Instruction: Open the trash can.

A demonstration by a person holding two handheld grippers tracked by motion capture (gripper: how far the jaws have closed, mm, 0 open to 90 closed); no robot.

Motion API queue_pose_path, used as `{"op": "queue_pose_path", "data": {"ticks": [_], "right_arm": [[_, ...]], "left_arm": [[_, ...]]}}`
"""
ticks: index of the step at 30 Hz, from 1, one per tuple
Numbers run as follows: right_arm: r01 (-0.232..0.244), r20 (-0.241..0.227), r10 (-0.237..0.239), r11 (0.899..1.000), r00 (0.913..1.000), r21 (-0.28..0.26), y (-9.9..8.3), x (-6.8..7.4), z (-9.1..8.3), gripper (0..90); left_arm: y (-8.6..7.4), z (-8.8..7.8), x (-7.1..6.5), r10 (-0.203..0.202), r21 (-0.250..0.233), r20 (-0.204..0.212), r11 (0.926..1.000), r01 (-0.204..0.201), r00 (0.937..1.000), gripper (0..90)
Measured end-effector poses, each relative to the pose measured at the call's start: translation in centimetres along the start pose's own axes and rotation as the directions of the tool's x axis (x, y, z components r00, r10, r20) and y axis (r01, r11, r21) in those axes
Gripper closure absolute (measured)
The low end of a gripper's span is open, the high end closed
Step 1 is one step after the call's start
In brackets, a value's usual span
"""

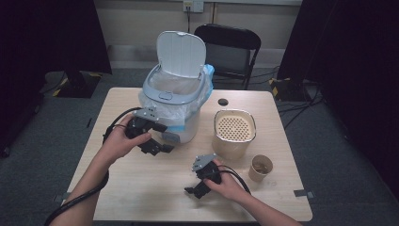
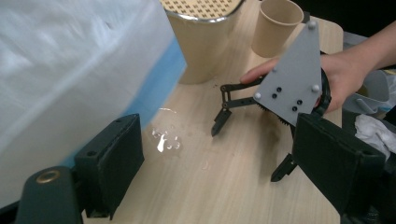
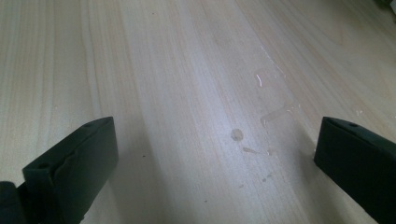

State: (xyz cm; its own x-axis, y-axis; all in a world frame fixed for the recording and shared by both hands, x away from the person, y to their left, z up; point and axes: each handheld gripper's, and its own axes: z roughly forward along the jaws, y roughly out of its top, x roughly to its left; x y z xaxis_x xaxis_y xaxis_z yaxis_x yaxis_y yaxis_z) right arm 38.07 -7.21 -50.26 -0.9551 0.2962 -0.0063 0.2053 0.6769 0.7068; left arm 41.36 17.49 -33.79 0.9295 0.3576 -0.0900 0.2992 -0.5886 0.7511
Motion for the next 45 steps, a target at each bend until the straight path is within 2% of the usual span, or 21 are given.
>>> {"op": "queue_pose_path", "data": {"ticks": [9,10,14,17,21,22,26,27,34,35,37,38,40,42,45], "right_arm": [[-0.003,0.0,0.003,1.0,1.0,0.003,0.0,0.0,0.0,0.0],[-0.005,-0.001,0.005,1.0,1.0,0.004,0.0,0.0,0.0,0.0],[-0.003,-0.001,0.003,1.0,1.0,0.002,0.0,0.0,0.0,0.0],[-0.005,-0.001,0.005,1.0,1.0,0.004,0.0,0.0,0.0,0.0],[-0.002,-0.002,0.002,1.0,1.0,0.003,0.0,0.0,0.0,0.0],[-0.002,-0.002,0.002,1.0,1.0,0.003,0.0,0.0,0.0,0.0],[-0.003,-0.002,0.003,1.0,1.0,0.004,0.0,0.0,0.0,0.0],[-0.003,-0.002,0.003,1.0,1.0,0.004,0.0,0.0,0.0,0.0],[-0.004,-0.001,0.004,1.0,1.0,0.004,0.0,0.0,0.0,0.0],[-0.002,-0.002,0.002,1.0,1.0,0.004,0.0,0.0,0.0,0.0],[-0.003,-0.001,0.003,1.0,1.0,0.004,0.0,0.0,0.0,0.0],[-0.003,-0.002,0.003,1.0,1.0,0.004,0.0,0.0,0.0,0.0],[-0.003,-0.001,0.003,1.0,1.0,0.004,0.0,0.0,0.0,0.0],[-0.002,-0.002,0.002,1.0,1.0,0.003,0.0,0.0,0.0,0.0],[-0.003,-0.001,0.003,1.0,1.0,0.004,0.0,0.0,0.0,0.0]], "left_arm": [[-2.8,1.7,-0.2,-0.022,-0.003,0.018,0.9998,0.022,0.9996,16.2],[-3.2,2.0,-0.2,-0.03,-0.02,0.021,0.9993,0.031,0.9993,16.2],[-4.3,2.8,-0.3,-0.027,0.001,0.027,0.9996,0.027,0.9993,16.2],[-5.0,3.3,-0.3,-0.04,0.006,0.031,0.9992,0.04,0.9987,16.2],[-5.9,4.1,-0.3,-0.045,-0.007,0.035,0.999,0.045,0.9984,16.2],[-6.1,4.2,-0.3,-0.043,0.008,0.037,0.9991,0.042,0.9984,16.2],[-7.1,4.9,-0.4,-0.056,0.002,0.034,0.9984,0.056,0.9978,16.2],[-7.3,4.9,-0.3,-0.053,0.019,0.031,0.9984,0.052,0.9981,16.2],[-8.9,6.3,-0.6,-0.056,0.036,0.042,0.9979,0.054,0.9976,16.2],[-9.0,6.4,-0.7,-0.049,0.06,0.037,0.9971,0.047,0.9981,16.2],[-9.3,6.8,-0.8,-0.053,0.053,0.043,0.9973,0.051,0.9977,16.2],[-9.4,6.9,-0.8,-0.047,0.067,0.045,0.9968,0.044,0.9979,16.2],[-9.6,7.1,-0.9,-0.054,0.051,0.053,0.9974,0.051,0.9972,16.2],[-9.8,7.2,-0.9,-0.041,0.066,0.052,0.9971,0.037,0.9978,16.2],[-10.2,7.7,-1.0,-0.041,0.053,0.06,0.9979,0.037,0.9974,16.2]]}}
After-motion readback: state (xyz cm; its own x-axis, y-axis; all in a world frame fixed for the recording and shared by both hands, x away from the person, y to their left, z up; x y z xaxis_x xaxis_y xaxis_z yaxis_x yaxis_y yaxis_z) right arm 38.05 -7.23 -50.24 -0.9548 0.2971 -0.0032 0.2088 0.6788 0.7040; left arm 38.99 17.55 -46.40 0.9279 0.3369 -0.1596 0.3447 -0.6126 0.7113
